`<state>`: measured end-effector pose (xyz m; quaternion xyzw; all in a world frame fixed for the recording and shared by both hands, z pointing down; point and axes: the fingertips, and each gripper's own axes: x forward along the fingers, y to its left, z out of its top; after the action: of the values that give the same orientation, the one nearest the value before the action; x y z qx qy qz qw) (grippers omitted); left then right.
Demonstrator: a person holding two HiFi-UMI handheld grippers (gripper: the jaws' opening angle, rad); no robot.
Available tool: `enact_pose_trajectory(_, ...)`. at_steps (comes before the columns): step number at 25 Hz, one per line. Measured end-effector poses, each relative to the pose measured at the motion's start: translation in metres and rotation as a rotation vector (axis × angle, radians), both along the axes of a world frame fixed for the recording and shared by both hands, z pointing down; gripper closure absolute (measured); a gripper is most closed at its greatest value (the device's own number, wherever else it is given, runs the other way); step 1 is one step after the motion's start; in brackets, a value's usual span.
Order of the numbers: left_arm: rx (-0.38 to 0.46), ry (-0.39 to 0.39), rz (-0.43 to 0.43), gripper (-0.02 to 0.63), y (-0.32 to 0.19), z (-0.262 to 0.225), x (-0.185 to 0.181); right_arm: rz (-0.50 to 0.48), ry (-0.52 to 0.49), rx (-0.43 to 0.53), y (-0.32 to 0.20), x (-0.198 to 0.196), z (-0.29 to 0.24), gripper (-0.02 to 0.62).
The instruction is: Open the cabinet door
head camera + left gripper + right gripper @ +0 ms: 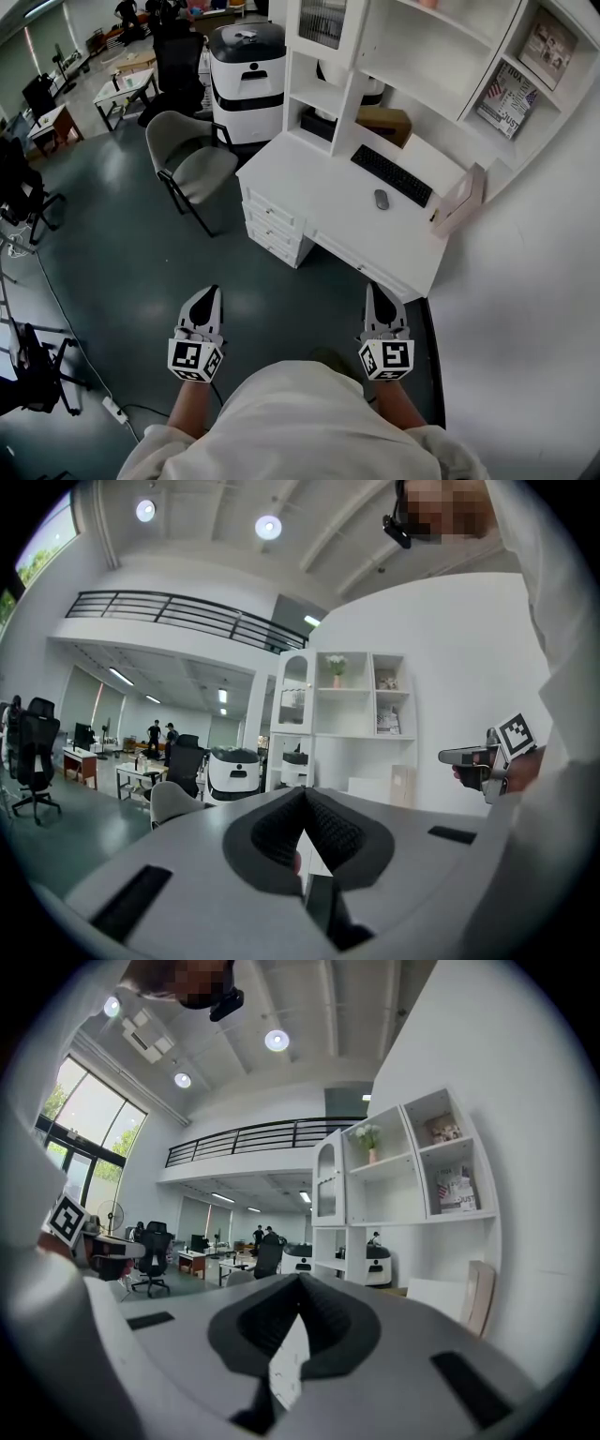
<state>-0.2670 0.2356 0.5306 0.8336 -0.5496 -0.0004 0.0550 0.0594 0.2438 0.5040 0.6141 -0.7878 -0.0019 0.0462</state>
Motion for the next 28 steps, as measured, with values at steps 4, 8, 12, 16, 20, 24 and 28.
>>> enact_pose_trajectory(4,0.002,0.000,0.002,0.607,-0.008,0.001,-0.006,-0.004,-0.003,0.003,-0.007,-0.006,0.001,0.592)
enact_pose_trajectory(8,0.011,0.001,-0.005,0.607,-0.028,0.001,-0.007,-0.015,-0.011,0.018,-0.031,-0.006,0.000,0.592)
enact_pose_trajectory(12,0.015,-0.007,-0.023,0.607,-0.061,0.002,0.000,-0.030,-0.018,0.018,-0.069,0.002,0.006,0.592)
enact_pose_trajectory(16,0.018,-0.023,-0.028,0.607,-0.108,-0.001,0.017,-0.049,-0.030,0.015,-0.120,0.015,0.009,0.592)
enact_pose_trajectory(20,0.018,-0.019,-0.040,0.607,-0.162,-0.003,0.035,-0.069,-0.037,0.007,-0.176,0.029,0.009,0.592)
enact_pose_trajectory(24,0.021,-0.019,-0.054,0.607,-0.212,-0.006,0.053,-0.111,-0.034,-0.010,-0.224,0.037,0.010,0.592)
enact_pose_trajectory(28,0.024,-0.018,-0.074,0.607,-0.255,-0.011,0.069,-0.154,-0.037,-0.012,-0.271,0.044,0.007,0.592)
